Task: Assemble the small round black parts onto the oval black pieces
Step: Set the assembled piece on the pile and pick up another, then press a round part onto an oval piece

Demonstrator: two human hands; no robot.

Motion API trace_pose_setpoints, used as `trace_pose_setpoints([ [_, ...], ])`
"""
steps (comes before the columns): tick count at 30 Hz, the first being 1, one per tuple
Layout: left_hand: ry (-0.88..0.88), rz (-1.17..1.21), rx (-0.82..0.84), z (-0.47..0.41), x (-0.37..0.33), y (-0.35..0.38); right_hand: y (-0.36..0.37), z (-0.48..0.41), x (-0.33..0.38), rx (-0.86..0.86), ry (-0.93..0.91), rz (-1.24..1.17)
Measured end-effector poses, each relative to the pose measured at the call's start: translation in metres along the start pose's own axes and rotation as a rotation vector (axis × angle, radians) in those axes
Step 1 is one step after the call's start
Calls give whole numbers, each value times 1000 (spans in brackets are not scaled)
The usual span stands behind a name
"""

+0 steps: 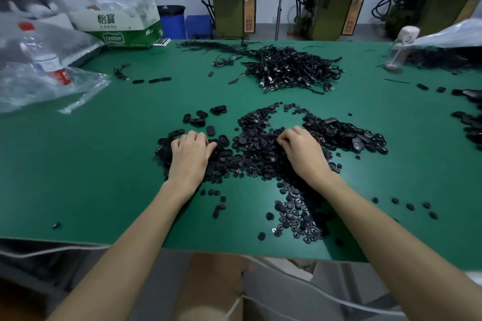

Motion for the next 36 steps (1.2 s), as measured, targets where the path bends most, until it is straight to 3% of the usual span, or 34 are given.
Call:
trace_pose_setpoints([
  [24,-38,189,-22,4,10,2,1,3,-3,-14,36,6],
  [36,64,126,-315,10,-4,-43,-2,4,1,-92,-13,98],
])
Point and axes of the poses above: each hand's wrist, its own z-axis away from the middle knuckle, its own y-axis out of the palm, x = y × z, the point moved 10 cm from there along -z, towards the middle knuckle, and after that the axes turned 6 degrees about y, right-handed, at the moved point
